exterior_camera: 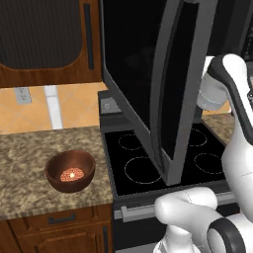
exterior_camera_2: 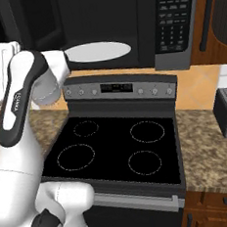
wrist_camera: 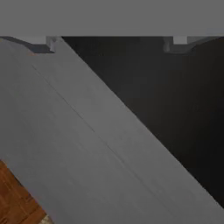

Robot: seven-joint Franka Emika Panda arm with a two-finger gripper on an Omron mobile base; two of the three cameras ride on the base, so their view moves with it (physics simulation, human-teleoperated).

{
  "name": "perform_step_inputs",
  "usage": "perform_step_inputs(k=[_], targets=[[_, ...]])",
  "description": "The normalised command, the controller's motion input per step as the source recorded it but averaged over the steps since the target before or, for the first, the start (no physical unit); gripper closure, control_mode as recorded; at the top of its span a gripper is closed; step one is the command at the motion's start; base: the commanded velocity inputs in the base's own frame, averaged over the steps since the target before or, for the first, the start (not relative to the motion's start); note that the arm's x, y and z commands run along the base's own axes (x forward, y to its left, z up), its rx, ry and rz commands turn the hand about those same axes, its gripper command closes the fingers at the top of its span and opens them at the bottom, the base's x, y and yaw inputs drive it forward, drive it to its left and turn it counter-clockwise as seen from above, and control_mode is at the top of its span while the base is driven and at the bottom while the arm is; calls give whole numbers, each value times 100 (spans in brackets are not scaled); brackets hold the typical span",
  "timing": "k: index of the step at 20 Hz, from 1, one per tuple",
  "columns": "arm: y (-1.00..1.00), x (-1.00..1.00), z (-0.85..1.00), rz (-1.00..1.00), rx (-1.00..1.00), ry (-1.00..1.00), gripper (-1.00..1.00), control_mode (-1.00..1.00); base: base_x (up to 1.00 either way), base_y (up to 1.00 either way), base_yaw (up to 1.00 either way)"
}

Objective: Open the microwave, place the bowl with waffle inside the microwave, then close the microwave door and turn it on.

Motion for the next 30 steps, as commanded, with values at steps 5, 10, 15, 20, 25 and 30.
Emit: perform_step_inputs(k=[5,10,15,20,25,30], targets=[[69,-48,3,15,0,0,-100,-100,0,0,0],[-97,-86,-1,-3,1,-23,-100,-100,0,0,0],[-99,-59,-61,-2,-9,-23,-100,-100,0,0,0],[-74,27,-98,6,-13,-21,-100,-100,0,0,0],[-11,92,-100,26,-11,-19,-100,-100,0,0,0],[25,71,-68,32,-3,-19,-100,-100,0,0,0]])
